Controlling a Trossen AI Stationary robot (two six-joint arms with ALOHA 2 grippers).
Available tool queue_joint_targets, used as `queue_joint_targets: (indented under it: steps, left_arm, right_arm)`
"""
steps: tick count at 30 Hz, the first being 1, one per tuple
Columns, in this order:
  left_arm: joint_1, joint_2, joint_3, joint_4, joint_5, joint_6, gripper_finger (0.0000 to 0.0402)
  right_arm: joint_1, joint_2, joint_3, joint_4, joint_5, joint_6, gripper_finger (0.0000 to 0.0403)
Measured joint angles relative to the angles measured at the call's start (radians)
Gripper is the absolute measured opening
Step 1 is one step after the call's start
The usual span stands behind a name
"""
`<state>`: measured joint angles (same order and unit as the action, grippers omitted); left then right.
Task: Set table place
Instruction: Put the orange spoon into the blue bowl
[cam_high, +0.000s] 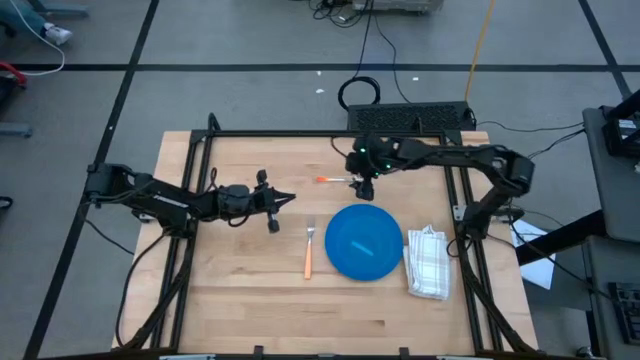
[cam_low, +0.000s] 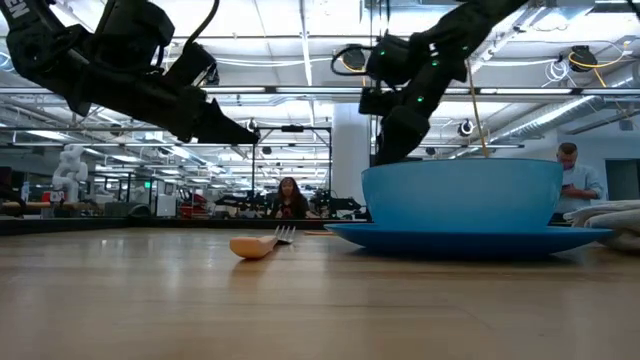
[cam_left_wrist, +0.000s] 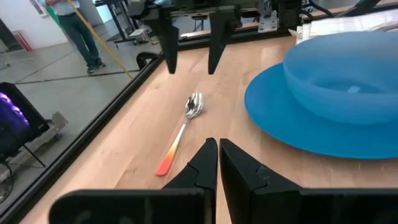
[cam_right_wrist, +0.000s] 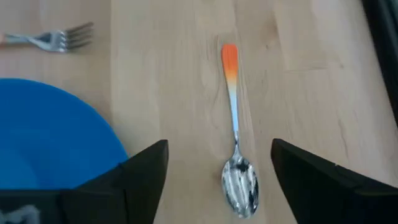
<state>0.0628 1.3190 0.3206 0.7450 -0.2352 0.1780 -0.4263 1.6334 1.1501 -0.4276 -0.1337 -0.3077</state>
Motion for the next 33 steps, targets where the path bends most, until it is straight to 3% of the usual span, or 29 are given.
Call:
queue_joint_targets:
  steps: [10, 14, 33]
  left_arm:
    - [0.000, 0.000, 0.000, -0.027, 0.000, 0.000, 0.0024]
    - [0.000, 0.000, 0.000, -0.041, 0.001, 0.000, 0.0024]
    - [0.005, 0.000, 0.000, -0.039, 0.008, -0.001, 0.0024]
  right_arm:
    - [-0.044, 0.139, 0.182, -0.101, -0.025, -0.018, 0.0277]
    - [-0.065, 0.160, 0.189, -0.108, -0.081, -0.015, 0.0267]
    - [-0.063, 0.260, 0.188, -0.098, -0.131, -0.030, 0.0265]
